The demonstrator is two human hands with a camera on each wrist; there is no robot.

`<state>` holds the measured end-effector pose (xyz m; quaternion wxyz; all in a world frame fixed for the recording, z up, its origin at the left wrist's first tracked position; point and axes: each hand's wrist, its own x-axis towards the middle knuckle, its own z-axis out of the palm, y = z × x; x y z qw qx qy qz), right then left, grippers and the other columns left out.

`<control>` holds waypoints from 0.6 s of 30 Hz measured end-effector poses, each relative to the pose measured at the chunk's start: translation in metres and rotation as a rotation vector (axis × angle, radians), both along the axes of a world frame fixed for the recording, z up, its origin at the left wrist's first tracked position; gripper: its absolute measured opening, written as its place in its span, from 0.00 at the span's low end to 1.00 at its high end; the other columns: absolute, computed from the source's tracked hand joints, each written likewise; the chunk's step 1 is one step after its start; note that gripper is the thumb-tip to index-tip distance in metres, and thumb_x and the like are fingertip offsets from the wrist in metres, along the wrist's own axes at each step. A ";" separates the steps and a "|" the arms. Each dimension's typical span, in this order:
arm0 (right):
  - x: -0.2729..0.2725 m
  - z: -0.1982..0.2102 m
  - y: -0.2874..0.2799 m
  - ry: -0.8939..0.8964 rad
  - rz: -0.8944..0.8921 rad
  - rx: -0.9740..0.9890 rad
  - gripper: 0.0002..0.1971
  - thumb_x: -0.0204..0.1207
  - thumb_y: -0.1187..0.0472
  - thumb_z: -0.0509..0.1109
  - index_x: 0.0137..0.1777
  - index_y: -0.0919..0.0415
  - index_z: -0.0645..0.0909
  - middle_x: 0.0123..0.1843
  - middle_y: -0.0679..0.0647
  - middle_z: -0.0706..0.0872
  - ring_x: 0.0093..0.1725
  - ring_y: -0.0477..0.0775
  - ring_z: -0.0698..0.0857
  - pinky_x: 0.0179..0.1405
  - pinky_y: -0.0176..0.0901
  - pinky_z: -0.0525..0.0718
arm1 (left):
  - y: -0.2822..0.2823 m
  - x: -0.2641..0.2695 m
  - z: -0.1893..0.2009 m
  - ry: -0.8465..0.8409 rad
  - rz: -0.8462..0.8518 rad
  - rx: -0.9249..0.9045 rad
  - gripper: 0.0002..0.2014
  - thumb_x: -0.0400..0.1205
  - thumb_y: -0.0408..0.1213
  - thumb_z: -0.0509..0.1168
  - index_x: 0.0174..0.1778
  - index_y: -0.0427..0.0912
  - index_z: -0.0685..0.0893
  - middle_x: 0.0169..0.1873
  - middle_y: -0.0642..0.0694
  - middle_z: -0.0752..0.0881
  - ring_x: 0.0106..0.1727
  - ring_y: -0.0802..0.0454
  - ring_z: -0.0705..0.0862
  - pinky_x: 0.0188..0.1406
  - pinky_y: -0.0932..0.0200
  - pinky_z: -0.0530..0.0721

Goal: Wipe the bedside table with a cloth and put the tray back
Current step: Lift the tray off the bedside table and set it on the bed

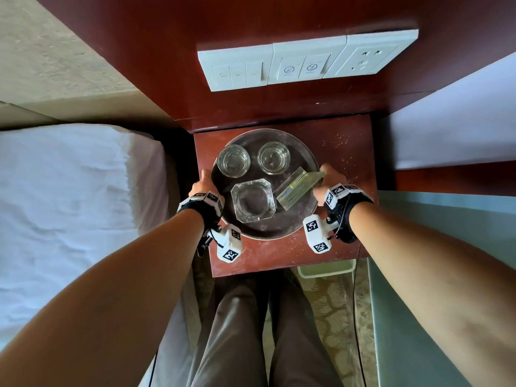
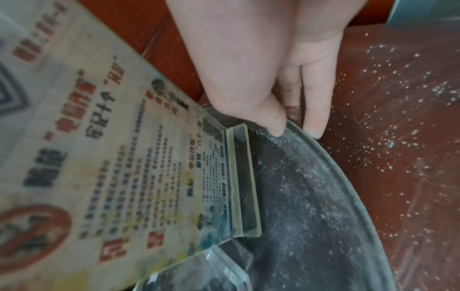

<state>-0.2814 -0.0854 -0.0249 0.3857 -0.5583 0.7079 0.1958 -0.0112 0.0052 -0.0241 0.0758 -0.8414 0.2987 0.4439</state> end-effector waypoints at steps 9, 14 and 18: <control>0.004 0.061 0.000 -0.011 0.043 0.029 0.10 0.69 0.63 0.66 0.43 0.47 0.70 0.45 0.53 0.83 0.42 0.60 0.87 0.46 0.57 0.90 | 0.021 -0.002 0.064 0.008 0.081 -0.025 0.17 0.76 0.29 0.64 0.57 0.46 0.68 0.41 0.41 0.80 0.45 0.35 0.84 0.49 0.44 0.86; 0.008 0.097 0.004 -0.050 0.097 0.028 0.10 0.68 0.60 0.67 0.46 0.48 0.71 0.46 0.53 0.80 0.45 0.63 0.88 0.46 0.59 0.90 | 0.044 -0.002 0.101 0.039 0.138 -0.041 0.16 0.70 0.31 0.62 0.49 0.49 0.68 0.43 0.40 0.83 0.45 0.35 0.86 0.49 0.39 0.89; 0.011 0.117 0.008 -0.073 0.197 -0.016 0.11 0.62 0.59 0.65 0.45 0.52 0.77 0.42 0.54 0.87 0.38 0.60 0.88 0.40 0.57 0.91 | 0.070 -0.001 0.131 0.071 0.235 -0.080 0.19 0.66 0.32 0.62 0.50 0.52 0.70 0.43 0.40 0.82 0.43 0.36 0.88 0.45 0.39 0.89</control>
